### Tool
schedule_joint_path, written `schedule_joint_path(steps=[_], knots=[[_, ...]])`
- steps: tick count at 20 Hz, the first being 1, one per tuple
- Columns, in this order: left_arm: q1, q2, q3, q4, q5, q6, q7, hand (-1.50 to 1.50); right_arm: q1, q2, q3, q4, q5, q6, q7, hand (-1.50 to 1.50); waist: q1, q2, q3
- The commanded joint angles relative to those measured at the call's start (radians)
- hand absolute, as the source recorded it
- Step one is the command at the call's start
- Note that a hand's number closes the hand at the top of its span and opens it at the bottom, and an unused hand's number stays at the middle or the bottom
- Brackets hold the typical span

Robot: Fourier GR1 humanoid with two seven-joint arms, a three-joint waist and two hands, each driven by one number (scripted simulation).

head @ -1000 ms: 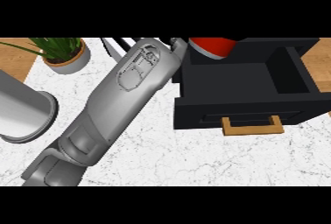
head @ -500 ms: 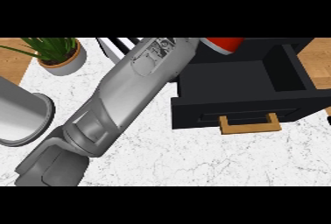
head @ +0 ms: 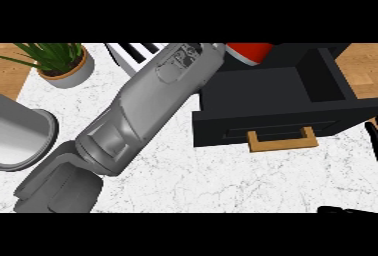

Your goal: Pick up the can, place it into the drawer and close the drawer

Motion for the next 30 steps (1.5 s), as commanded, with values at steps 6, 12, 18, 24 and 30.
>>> schedule_joint_path(steps=[6,12,18,24,30], knots=[[0.032,0.000,-0.099,0.051,0.067,0.065,-0.074,1.50,-0.015,-0.006,0.000,-0.021,-0.029,0.006,0.025,-1.50,-0.029,0.005,0.000],[0.055,0.000,-0.156,0.086,0.073,0.064,-0.136,1.50,-0.048,0.005,0.012,0.047,0.003,0.000,-0.037,-1.50,-0.044,0.015,0.001],[0.070,0.000,-0.197,0.102,0.100,0.121,-0.130,-1.50,-0.042,-0.013,0.019,0.020,0.011,0.014,-0.021,-1.50,-0.054,0.014,0.001],[0.066,0.000,-0.205,0.136,0.124,0.182,-0.137,-1.50,-0.054,-0.008,0.024,0.017,0.017,0.004,-0.016,-1.50,-0.056,0.016,0.000],[0.084,0.000,-0.212,0.097,0.168,0.212,-0.166,-1.50,-0.051,-0.006,0.057,-0.042,0.041,-0.002,0.022,-1.50,-0.061,0.013,0.000]])
